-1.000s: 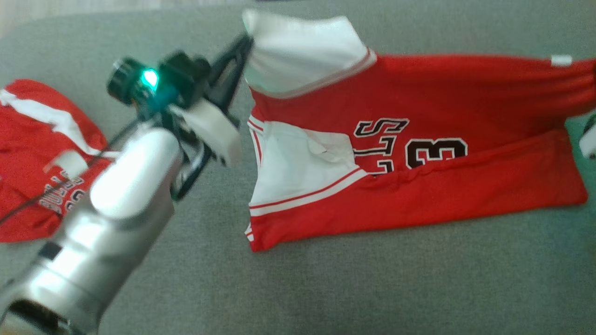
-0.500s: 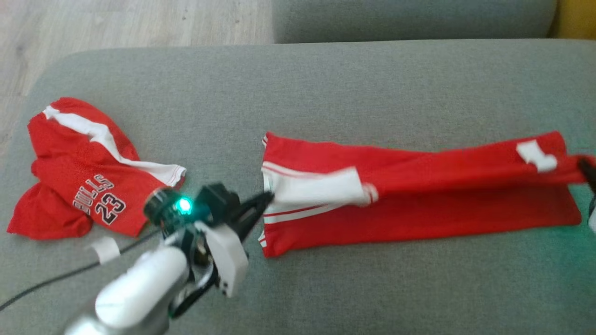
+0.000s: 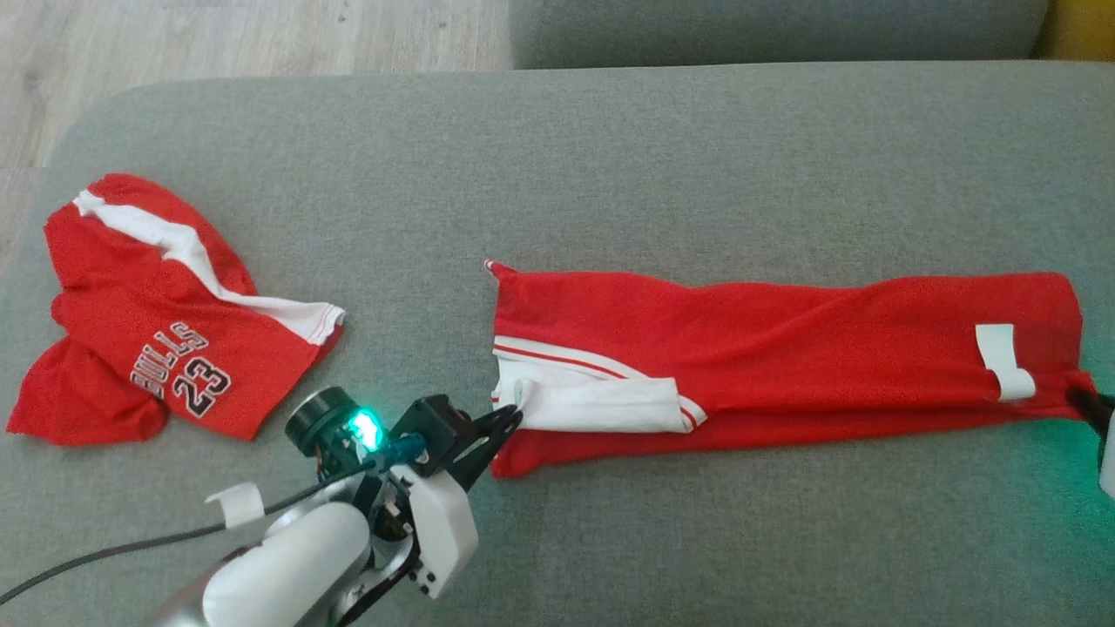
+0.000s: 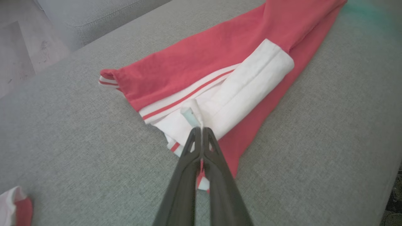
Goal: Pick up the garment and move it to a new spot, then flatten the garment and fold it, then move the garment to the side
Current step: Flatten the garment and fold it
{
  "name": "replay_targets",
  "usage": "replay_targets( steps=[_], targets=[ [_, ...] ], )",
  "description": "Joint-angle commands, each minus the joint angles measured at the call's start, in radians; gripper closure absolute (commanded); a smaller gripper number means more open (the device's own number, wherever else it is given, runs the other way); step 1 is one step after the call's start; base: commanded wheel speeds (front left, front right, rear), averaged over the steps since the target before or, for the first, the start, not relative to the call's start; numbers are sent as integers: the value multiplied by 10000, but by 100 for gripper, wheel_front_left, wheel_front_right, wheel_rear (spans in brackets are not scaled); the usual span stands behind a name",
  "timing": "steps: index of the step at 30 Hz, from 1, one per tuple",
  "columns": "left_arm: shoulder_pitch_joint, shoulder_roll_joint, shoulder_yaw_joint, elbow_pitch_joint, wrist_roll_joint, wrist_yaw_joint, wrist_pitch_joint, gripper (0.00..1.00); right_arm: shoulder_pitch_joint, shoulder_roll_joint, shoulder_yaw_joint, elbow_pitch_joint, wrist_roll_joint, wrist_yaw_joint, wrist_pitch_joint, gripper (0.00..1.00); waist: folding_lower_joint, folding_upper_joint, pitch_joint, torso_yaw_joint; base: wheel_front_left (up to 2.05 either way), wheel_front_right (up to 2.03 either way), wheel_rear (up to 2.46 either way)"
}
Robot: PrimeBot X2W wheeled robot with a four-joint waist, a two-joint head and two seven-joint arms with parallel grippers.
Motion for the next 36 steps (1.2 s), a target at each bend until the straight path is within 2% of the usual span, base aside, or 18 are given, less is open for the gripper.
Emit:
replay_targets(
  steps=[1,5,6,7,10,13,16,20,21,25,28,31,33,36],
  targets=[
    [-415,129,347,-141,79,44,-129,100,240,-537,-59,-193,57,-9,68,100,0,-1,14,-20,0,0,0],
    [-364,12,205,89,92,-13,-178,100,295,-501,-161,-282,-86,-9,236,100,0,-1,4,-100,0,0,0],
    [-348,-10,186,131,96,-2,-198,64,287,-474,-235,-270,-191,-9,159,82,0,-1,-4,-122,0,0,0],
    [-332,-31,168,166,101,12,-224,0,267,-401,-347,-224,-258,-9,82,0,0,-1,-19,-145,0,0,0],
    [-307,-109,229,226,39,113,-330,0,187,-198,-622,-221,-405,-9,-43,0,0,-1,-82,-205,0,0,0],
    [-360,-179,562,191,-129,409,-565,0,-66,47,-1185,-410,-548,-9,-631,0,0,-1,-157,-262,0,0,0],
    [-393,-323,1272,63,-524,937,-1074,0,-417,456,-1857,-894,-781,-9,-1733,0,0,-1,-274,-311,0,0,0],
    [-344,-748,2562,-169,-1180,1815,-2338,0,-622,1343,-2438,-1855,-1319,-9,-3457,0,0,-1,-441,-347,0,0,0],
    [-344,-748,2562,-169,-1180,1815,-2338,0,-622,1343,-2438,-1855,-1319,-9,-3457,0,0,-1,-441,-347,0,0,0],
    [-193,-1195,3476,-127,-1344,2605,-3614,0,-367,2523,-2825,-2742,-2030,-9,-4945,0,0,-1,-624,-340,0,0,0],
    [115,-1562,4005,-128,-1235,2958,-4002,0,103,3478,-2948,-3261,-2634,-9,-5753,0,0,-1,-743,-339,0,0,0],
    [604,-1713,4413,-312,-341,3296,-4071,0,675,4415,-2883,-3491,-2962,-9,-6339,0,0,-1,-854,-358,0,0,0],
    [1306,-2068,4957,-633,-70,3389,-4076,0,1054,4847,-2749,-3439,-3251,-9,-6593,0,0,-1,-893,-376,0,0,0],
    [2346,-2380,5536,-795,449,3283,-4078,0,1476,5321,-2606,-3184,-3792,-9,-6864,0,0,-1,-950,-387,0,0,0]
  ],
)
